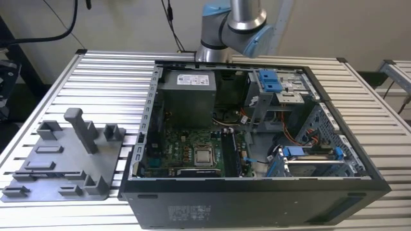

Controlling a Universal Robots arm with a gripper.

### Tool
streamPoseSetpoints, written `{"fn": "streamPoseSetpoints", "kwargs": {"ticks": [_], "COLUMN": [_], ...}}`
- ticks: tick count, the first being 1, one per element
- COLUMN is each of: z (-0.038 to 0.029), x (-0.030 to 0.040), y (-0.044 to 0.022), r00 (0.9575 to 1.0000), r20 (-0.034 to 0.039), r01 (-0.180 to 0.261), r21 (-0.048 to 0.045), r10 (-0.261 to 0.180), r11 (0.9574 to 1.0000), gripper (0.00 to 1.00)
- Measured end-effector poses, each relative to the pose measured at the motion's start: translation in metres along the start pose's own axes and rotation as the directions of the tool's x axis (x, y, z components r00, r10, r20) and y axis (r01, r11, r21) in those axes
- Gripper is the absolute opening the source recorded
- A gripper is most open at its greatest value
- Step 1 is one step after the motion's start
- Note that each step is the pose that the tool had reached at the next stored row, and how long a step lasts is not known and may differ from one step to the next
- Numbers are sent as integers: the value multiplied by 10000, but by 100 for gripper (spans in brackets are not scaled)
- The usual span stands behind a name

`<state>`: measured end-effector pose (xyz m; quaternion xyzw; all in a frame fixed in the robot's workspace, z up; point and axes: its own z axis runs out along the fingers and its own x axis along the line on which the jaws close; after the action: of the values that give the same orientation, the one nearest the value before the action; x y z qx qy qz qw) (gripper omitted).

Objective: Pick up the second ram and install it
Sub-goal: 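Pick up the second ram and move it above second insertion slot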

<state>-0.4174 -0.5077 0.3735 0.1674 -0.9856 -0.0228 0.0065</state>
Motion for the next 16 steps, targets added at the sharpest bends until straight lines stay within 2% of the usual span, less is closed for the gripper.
{"fn": "streamPoseSetpoints", "kwargs": {"ticks": [4,8,12,16], "z": [0,0,0,-1], "x": [0,0,0,0], "y": [0,0,0,0], "r00": [9984,9944,9883,9806], "r20": [-28,-52,-74,-96], "r01": [570,1059,1520,1960], "r21": [4,5,5,3], "r10": [-570,-1059,-1520,-1960], "r11": [9984,9944,9884,9806], "gripper": [11,11,11,11]}}
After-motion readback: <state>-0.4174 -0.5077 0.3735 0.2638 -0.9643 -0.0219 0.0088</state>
